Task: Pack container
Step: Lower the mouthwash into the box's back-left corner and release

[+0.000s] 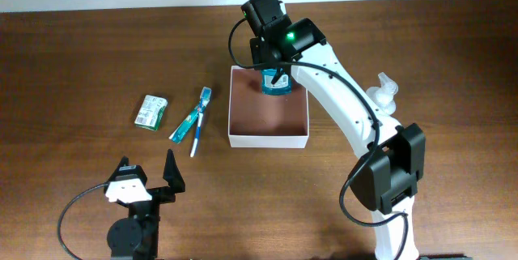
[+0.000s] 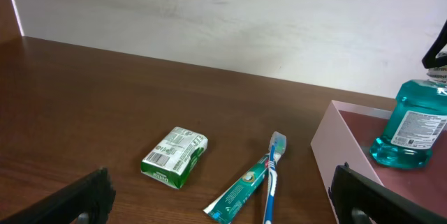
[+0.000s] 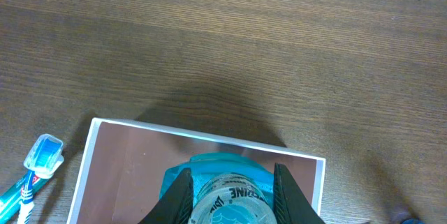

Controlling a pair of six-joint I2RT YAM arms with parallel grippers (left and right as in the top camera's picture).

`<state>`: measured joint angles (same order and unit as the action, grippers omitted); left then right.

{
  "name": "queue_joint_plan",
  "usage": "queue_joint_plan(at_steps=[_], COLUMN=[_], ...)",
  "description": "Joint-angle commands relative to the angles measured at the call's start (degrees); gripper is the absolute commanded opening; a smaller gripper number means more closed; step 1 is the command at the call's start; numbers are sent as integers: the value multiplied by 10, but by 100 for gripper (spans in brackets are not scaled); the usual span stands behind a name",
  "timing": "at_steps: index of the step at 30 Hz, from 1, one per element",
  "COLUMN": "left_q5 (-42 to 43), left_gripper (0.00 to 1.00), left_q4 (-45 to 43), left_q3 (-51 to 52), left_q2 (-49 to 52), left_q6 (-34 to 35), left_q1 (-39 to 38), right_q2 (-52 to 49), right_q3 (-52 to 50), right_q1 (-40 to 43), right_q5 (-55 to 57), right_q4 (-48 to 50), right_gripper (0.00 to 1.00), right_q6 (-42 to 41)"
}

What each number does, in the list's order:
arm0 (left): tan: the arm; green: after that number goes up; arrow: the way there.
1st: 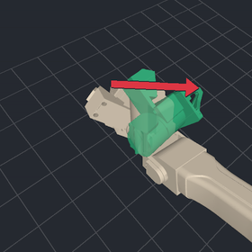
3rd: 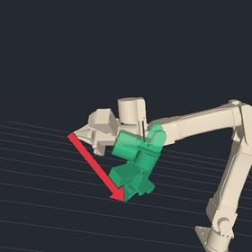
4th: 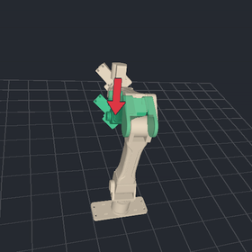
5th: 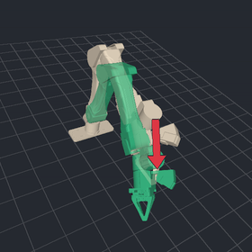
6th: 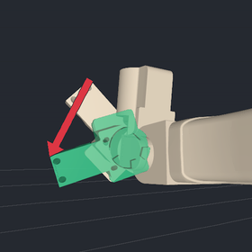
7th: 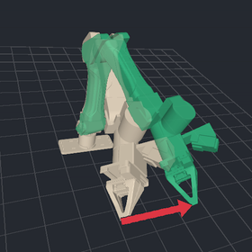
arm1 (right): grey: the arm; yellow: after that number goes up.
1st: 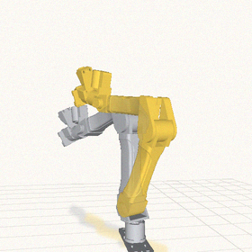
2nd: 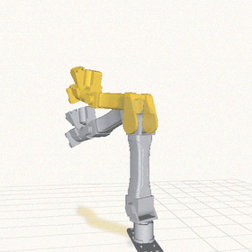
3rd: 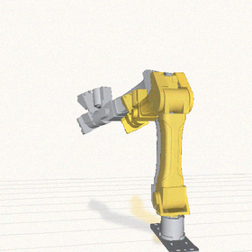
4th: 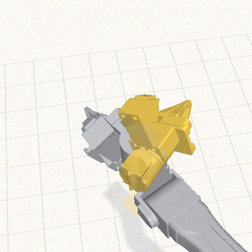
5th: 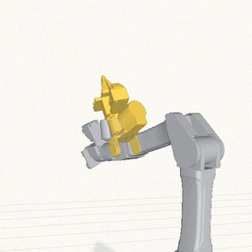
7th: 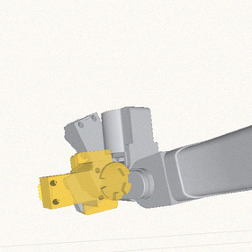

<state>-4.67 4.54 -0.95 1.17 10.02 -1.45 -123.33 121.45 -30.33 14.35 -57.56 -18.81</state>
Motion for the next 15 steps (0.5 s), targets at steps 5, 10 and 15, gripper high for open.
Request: queue_joint_plan(at_steps=[5, 10, 15], left_q5=[6, 6, 6], left_gripper=[99, 99, 99], left_q4=[-2, -2, -2], left_q3=[4, 4, 4], left_q2=[-4, -4, -4], left_q6=[-11, -11, -11], left_q1=[2, 2, 2], right_q2=[7, 7, 7], right_q3=[16, 16, 16], right_q1=[-5, -9, -16], right_q5=[-18, -38, -38], right_q4=[20, 26, 33], right_gripper=[12, 12, 12], right_q6=[3, -8, -8])
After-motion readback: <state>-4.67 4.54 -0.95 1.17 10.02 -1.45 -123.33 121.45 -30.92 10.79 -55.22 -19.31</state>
